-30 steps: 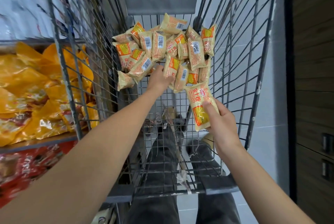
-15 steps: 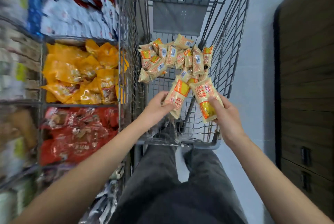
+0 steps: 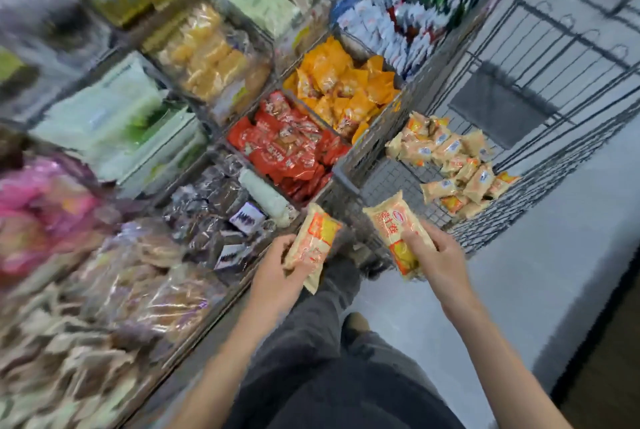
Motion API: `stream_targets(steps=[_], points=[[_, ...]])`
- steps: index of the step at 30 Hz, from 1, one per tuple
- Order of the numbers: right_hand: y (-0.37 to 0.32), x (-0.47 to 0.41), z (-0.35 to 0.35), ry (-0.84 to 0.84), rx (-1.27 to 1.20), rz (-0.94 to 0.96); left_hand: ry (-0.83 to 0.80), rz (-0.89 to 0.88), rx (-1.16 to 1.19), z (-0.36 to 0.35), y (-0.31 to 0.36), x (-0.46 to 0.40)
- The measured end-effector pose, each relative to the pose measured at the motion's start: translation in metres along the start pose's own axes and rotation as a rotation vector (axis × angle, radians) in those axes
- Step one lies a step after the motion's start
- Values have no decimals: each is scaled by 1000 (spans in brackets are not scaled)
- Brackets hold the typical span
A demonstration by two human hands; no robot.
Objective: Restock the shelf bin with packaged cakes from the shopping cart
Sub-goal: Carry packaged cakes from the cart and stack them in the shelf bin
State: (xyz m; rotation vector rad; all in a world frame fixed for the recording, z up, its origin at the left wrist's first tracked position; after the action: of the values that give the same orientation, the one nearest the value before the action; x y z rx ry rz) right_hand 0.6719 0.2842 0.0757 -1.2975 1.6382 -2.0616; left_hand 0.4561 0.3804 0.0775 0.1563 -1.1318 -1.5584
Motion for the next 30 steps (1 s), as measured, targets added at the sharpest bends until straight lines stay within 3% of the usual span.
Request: stream_targets(steps=[8, 11, 15, 23, 30], points=[[-38, 43, -140, -502, 206, 218, 458, 164, 357, 107, -75, 103], [-45, 71, -202, -701, 237, 268, 603, 149, 530, 145, -94, 139], [-52, 112, -277, -908, 273, 304, 789, 135, 490, 194, -122, 182], [-68, 189, -417, -1058, 266, 423, 1009, 156, 397, 325, -189, 220], [-64, 228, -525, -1045, 273, 489, 1131, 68, 165, 475, -235, 207]])
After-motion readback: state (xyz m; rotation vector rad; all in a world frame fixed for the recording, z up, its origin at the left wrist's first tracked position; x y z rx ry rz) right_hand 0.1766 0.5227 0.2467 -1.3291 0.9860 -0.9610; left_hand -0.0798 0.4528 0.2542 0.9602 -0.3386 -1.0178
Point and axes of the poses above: each hand's wrist, its own x-axis away from the middle knuckle, its own z-axis out of the back of the hand, y = z × x, the point moved 1 cm from there along -x, towards the middle knuckle, and after that the axes turned 10 degrees about -x, right-handed, at the moved point
